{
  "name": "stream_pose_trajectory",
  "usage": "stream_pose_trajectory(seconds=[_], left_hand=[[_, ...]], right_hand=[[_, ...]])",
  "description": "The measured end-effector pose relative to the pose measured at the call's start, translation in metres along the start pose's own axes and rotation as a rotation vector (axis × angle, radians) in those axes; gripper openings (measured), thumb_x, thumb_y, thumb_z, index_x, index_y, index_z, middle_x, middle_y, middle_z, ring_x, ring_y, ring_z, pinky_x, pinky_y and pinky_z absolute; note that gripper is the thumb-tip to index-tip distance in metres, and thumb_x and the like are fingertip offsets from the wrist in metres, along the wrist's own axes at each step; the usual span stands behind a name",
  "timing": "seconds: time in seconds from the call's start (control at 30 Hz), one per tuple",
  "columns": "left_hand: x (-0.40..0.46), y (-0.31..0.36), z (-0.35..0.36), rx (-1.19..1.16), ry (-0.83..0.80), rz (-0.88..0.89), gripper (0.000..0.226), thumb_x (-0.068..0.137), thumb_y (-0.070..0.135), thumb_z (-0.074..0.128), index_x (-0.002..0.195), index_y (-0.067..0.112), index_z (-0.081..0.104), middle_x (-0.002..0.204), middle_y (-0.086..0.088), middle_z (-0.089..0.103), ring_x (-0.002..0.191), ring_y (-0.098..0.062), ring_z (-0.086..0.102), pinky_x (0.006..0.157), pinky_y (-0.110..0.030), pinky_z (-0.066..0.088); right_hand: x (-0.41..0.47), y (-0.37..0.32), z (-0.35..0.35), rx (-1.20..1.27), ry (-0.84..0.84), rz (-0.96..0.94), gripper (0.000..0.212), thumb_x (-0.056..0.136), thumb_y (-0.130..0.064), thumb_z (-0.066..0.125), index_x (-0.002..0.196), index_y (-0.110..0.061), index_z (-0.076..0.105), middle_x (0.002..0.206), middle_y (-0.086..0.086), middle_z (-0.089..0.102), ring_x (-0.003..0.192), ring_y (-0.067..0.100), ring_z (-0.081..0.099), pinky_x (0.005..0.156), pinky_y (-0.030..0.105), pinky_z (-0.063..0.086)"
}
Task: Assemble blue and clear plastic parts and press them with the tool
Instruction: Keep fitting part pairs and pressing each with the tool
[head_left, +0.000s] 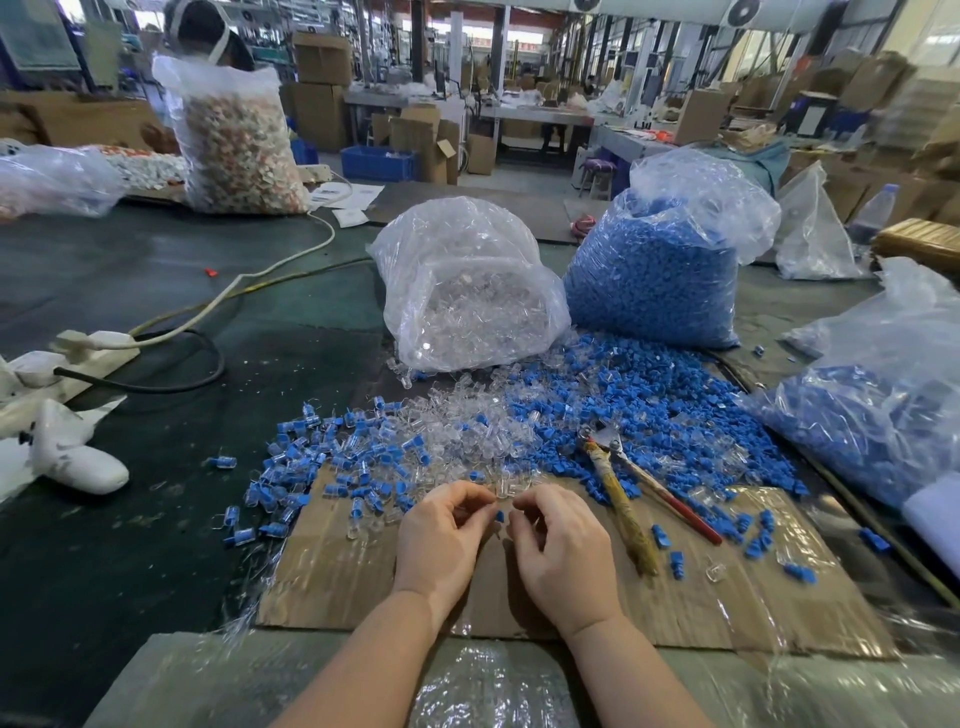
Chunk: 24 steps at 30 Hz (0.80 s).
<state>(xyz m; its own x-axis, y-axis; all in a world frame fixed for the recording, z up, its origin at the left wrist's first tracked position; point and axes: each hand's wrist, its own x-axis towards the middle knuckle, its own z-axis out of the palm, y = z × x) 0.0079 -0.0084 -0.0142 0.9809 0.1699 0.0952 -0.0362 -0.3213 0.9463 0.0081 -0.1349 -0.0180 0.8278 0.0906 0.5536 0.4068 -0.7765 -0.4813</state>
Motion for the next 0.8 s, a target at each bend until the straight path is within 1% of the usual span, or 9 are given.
stream_pose_trajectory(seconds=[0.1, 0.2, 0.3, 0.37, 0.43, 0.53, 0.6, 0.7, 0.8], left_hand=[[0.0, 0.001, 0.0, -0.013, 0.009, -0.021, 0.023, 0.081, 0.007, 0.069, 0.076, 0.029, 0.065, 0.077, 0.01, 0.068, 0.072, 0.005, 0.061, 0.067, -0.006, 0.046], [0.0, 0.002, -0.001, -0.028, 0.011, -0.041, 0.023, 0.081, 0.006, 0.068, 0.076, 0.028, 0.065, 0.076, 0.01, 0.067, 0.071, 0.009, 0.06, 0.063, -0.003, 0.044], [0.002, 0.002, -0.002, -0.077, 0.016, -0.069, 0.022, 0.081, 0.003, 0.067, 0.077, 0.025, 0.066, 0.075, 0.006, 0.068, 0.067, 0.006, 0.062, 0.061, -0.005, 0.046], [0.002, 0.002, -0.002, -0.113, 0.024, -0.095, 0.02, 0.081, 0.003, 0.067, 0.078, 0.023, 0.066, 0.076, 0.002, 0.069, 0.069, -0.003, 0.065, 0.063, -0.011, 0.05], [0.003, 0.003, -0.003, -0.153, 0.028, -0.122, 0.018, 0.081, 0.002, 0.067, 0.079, 0.02, 0.067, 0.076, -0.003, 0.07, 0.073, -0.013, 0.067, 0.067, -0.02, 0.054], [0.006, 0.006, -0.003, -0.23, 0.038, -0.172, 0.018, 0.081, 0.0, 0.066, 0.08, 0.017, 0.067, 0.076, -0.005, 0.069, 0.071, -0.015, 0.067, 0.066, -0.023, 0.056], [0.007, 0.008, -0.004, -0.254, 0.03, -0.195, 0.016, 0.081, -0.001, 0.065, 0.084, 0.014, 0.067, 0.081, -0.007, 0.069, 0.076, -0.019, 0.067, 0.072, -0.029, 0.056], [0.008, 0.012, -0.006, -0.285, 0.019, -0.215, 0.014, 0.082, -0.002, 0.064, 0.086, 0.011, 0.066, 0.081, -0.01, 0.069, 0.073, -0.019, 0.066, 0.072, -0.033, 0.056], [0.013, 0.018, -0.008, -0.329, 0.05, -0.222, 0.012, 0.082, 0.0, 0.065, 0.084, 0.012, 0.066, 0.077, -0.006, 0.068, 0.065, -0.013, 0.064, 0.063, -0.026, 0.056]], right_hand=[[0.002, 0.001, -0.003, -0.061, 0.068, 0.057, 0.01, 0.077, -0.006, 0.071, 0.081, -0.011, 0.063, 0.08, 0.0, 0.06, 0.076, 0.02, 0.058, 0.071, 0.034, 0.048], [0.006, 0.008, -0.009, -0.33, 0.079, 0.261, 0.024, 0.081, -0.019, 0.068, 0.104, -0.01, 0.063, 0.106, 0.011, 0.062, 0.101, 0.03, 0.057, 0.089, 0.045, 0.043], [0.013, 0.022, -0.022, -0.598, -0.201, 0.587, 0.057, 0.094, -0.047, 0.039, 0.141, -0.017, 0.03, 0.145, 0.012, 0.036, 0.135, 0.03, 0.031, 0.11, 0.051, 0.019], [0.017, 0.034, -0.03, -0.641, -0.342, 0.688, 0.069, 0.094, -0.056, 0.027, 0.149, -0.019, 0.007, 0.154, 0.011, 0.02, 0.142, 0.03, 0.016, 0.111, 0.057, 0.008], [0.019, 0.041, -0.035, -0.658, -0.411, 0.705, 0.073, 0.093, -0.059, 0.026, 0.149, -0.02, 0.0, 0.155, 0.009, 0.017, 0.142, 0.03, 0.013, 0.111, 0.06, 0.005], [0.023, 0.042, -0.039, -0.7, -0.431, 0.673, 0.069, 0.095, -0.053, 0.03, 0.149, -0.018, 0.004, 0.152, 0.01, 0.024, 0.139, 0.031, 0.022, 0.11, 0.059, 0.011], [0.025, 0.04, -0.041, -0.732, -0.415, 0.635, 0.061, 0.096, -0.045, 0.034, 0.146, -0.015, 0.016, 0.145, 0.013, 0.031, 0.133, 0.033, 0.029, 0.108, 0.054, 0.021], [0.03, 0.034, -0.047, -0.746, -0.371, 0.568, 0.039, 0.096, -0.04, 0.039, 0.124, -0.013, 0.039, 0.132, 0.012, 0.04, 0.118, 0.031, 0.039, 0.094, 0.041, 0.039], [0.039, 0.026, -0.053, -0.677, -0.376, 0.509, 0.033, 0.096, -0.042, 0.038, 0.112, -0.013, 0.044, 0.126, 0.013, 0.044, 0.115, 0.029, 0.041, 0.093, 0.038, 0.04]])
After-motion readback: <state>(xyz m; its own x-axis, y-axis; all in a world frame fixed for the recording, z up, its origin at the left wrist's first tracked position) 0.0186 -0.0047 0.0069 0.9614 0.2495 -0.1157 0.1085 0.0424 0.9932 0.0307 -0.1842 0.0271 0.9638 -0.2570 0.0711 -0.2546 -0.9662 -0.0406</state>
